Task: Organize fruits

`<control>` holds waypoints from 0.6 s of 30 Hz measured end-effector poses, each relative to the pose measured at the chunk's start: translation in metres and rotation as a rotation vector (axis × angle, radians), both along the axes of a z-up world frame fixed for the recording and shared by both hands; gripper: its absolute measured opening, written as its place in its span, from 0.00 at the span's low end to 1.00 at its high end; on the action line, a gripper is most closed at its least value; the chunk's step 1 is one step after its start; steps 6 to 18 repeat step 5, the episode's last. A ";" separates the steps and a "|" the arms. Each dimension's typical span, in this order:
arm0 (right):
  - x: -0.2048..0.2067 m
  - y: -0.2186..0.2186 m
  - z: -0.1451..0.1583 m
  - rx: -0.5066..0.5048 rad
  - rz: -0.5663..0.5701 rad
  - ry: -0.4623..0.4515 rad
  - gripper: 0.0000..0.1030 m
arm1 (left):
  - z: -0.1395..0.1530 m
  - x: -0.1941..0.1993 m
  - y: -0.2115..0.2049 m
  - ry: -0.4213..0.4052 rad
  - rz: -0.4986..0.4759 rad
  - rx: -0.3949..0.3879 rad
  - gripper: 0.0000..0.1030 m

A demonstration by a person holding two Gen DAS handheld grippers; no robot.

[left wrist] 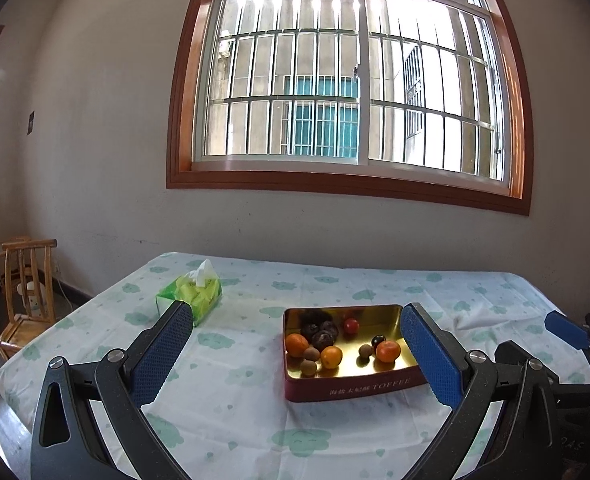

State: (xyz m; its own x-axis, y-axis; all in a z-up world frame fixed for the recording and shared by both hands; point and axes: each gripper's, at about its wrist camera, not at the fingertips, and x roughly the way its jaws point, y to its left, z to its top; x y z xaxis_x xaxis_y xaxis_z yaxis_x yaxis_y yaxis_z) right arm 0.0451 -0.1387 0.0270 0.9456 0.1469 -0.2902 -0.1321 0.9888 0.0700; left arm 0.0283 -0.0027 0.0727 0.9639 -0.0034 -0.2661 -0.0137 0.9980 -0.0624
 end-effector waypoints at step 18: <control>0.035 -0.035 -0.025 -0.011 -0.041 0.109 0.92 | -0.010 0.016 -0.004 0.039 0.025 0.027 1.00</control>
